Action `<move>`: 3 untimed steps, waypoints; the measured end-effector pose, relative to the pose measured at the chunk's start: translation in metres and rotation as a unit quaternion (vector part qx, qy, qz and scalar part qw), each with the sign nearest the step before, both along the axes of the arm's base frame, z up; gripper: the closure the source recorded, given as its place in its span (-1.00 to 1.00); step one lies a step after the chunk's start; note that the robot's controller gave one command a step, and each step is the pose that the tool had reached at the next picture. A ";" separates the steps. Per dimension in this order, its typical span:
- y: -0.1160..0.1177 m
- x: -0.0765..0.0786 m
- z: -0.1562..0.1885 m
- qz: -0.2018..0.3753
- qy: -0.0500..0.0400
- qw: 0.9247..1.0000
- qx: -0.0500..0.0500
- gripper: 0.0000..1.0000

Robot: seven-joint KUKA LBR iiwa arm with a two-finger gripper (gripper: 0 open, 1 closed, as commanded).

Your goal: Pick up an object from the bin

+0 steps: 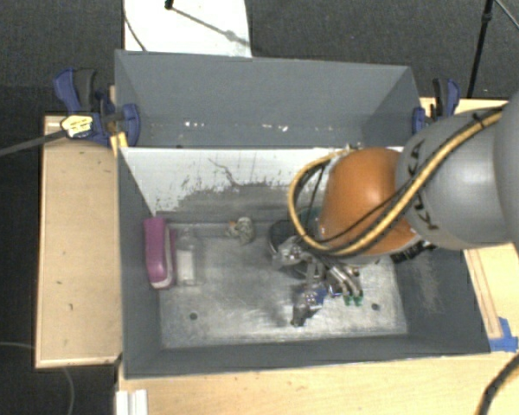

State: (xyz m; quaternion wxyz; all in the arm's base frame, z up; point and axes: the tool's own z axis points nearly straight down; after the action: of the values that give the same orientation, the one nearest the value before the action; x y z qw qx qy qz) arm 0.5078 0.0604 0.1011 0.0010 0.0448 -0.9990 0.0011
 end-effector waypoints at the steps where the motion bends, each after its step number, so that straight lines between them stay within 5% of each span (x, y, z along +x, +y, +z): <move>1: -0.044 0.073 -0.029 0.014 -0.002 1.000 0.003 -1.00; 2: -0.114 0.053 0.008 0.041 -0.003 0.999 0.000 -1.00; 3: -0.132 0.012 -0.010 0.072 -0.007 0.997 0.001 -1.00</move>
Offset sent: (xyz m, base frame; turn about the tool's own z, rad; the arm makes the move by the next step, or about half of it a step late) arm 0.0701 -0.0435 -0.0302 -0.0294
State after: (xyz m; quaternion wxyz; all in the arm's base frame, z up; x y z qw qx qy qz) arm 0.5202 -0.0714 0.0915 -0.0060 0.1168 -0.9931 0.0005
